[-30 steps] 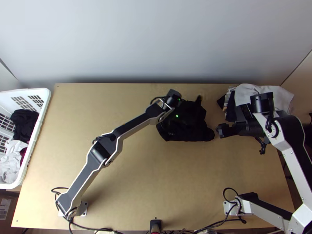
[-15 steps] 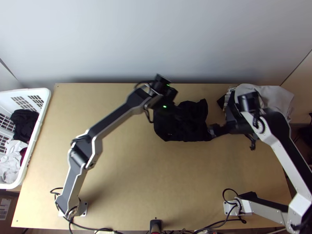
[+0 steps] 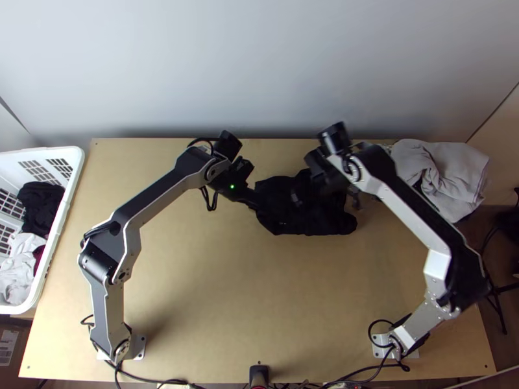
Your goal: Fold the t-shirt
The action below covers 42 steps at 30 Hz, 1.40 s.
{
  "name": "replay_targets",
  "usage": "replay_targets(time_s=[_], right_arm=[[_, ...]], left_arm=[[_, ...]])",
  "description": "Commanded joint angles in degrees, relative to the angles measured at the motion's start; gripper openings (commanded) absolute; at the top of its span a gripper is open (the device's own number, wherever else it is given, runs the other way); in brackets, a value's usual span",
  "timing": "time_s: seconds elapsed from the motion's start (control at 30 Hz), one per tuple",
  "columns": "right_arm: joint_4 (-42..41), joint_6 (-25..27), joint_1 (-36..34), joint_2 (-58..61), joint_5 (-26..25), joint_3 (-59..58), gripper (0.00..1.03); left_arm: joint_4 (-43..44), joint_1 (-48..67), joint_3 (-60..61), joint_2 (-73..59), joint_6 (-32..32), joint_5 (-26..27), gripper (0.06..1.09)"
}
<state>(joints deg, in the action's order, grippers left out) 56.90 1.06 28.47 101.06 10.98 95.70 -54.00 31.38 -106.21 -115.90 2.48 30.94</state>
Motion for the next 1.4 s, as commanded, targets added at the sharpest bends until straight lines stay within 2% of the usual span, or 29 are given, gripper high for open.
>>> replay_targets(time_s=[0.0,0.23,0.4,0.57,0.73,0.93,1.17,1.37], right_arm=[[-3.99,0.17,-1.22,3.27,0.35,-6.14,0.99],[-9.0,1.93,-8.17,-3.5,0.53,-23.19,0.99],[-11.99,2.28,-11.24,-5.34,0.88,-29.34,0.99],[-12.08,1.05,-11.68,-8.95,2.2,-27.32,0.99],[-9.53,0.79,-11.51,-12.37,3.26,-22.49,0.99],[-6.81,0.7,-11.42,-13.52,3.69,-18.18,0.99],[-7.77,1.31,-11.33,-5.96,3.61,-15.02,0.99],[-11.9,2.02,-12.56,-1.3,3.52,-20.11,0.99]], left_arm=[[1.26,0.79,3.65,-2.93,-0.64,-1.06,1.05],[1.35,1.32,4.7,-5.83,-0.9,-1.41,1.04],[0.74,1.32,5.05,-6.1,-1.95,-2.29,1.04],[-0.32,1.32,2.85,-2.67,-1.95,-2.29,1.04],[-0.41,1.32,-4.97,0.06,-0.46,-2.29,1.04],[4.78,1.5,-13.49,-4.25,1.91,-2.64,1.04],[7.85,3.96,-16.31,-13.13,2.44,-4.4,1.04],[7.24,5.8,-17.1,-17.35,2.44,-4.75,1.04]])
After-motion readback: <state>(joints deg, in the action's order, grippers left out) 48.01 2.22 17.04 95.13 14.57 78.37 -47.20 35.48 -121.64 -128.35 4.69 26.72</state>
